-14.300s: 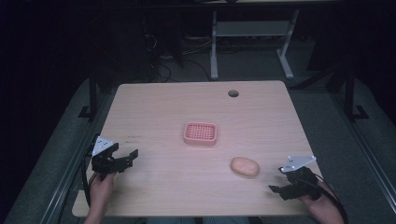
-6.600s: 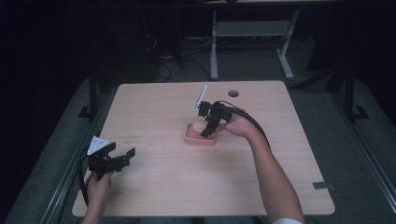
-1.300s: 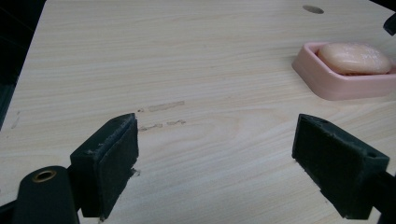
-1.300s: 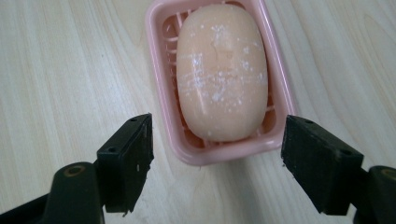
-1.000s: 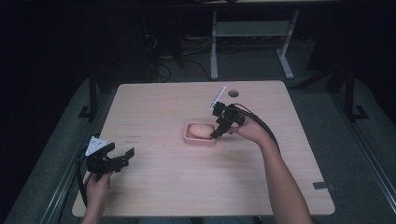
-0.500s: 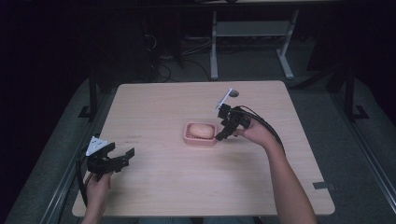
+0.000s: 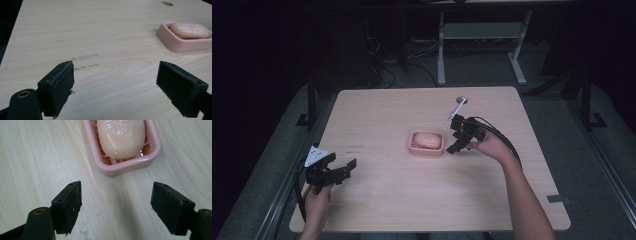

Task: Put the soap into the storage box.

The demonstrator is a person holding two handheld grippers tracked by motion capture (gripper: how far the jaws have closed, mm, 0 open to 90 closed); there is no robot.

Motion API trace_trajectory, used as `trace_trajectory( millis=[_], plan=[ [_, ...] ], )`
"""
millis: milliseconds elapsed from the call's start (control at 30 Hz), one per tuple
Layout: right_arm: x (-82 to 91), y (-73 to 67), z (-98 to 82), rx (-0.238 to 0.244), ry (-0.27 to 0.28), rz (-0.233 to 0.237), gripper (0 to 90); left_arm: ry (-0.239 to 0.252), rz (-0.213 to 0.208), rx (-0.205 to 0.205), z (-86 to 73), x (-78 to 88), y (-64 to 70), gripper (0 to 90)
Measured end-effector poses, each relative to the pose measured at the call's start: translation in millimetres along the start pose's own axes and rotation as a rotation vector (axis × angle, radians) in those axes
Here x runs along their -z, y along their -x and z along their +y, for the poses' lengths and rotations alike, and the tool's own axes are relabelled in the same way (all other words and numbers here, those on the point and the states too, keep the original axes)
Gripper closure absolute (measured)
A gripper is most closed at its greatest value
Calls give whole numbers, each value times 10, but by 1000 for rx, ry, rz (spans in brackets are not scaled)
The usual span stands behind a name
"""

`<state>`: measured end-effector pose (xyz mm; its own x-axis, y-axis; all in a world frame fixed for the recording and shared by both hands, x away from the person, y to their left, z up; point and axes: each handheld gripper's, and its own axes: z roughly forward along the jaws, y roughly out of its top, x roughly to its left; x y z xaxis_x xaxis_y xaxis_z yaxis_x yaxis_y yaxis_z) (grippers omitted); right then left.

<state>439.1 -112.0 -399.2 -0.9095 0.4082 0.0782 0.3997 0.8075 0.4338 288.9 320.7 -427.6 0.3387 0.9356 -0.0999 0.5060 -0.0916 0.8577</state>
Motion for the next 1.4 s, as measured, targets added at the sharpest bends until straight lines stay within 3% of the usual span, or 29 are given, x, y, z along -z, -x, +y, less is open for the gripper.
trace_trajectory(
  millis=[733, 867, 1200, 1400],
  plan=[
    [13, -37, -312, -35, -7, 4, 241, -1, -1, -1, -3, -2, 12, 142],
    [37, -48, -348, -37, 18, 0, 241, -1, -2, -3, -4, -4, 10, 143],
    [44, -65, -476, -53, 9, 0, 237, -1, 0, -2, -5, -5, 13, 142],
    [93, -87, -530, -51, 36, -9, 237, -3, 1, -5, -3, -5, 17, 143]
  ],
)
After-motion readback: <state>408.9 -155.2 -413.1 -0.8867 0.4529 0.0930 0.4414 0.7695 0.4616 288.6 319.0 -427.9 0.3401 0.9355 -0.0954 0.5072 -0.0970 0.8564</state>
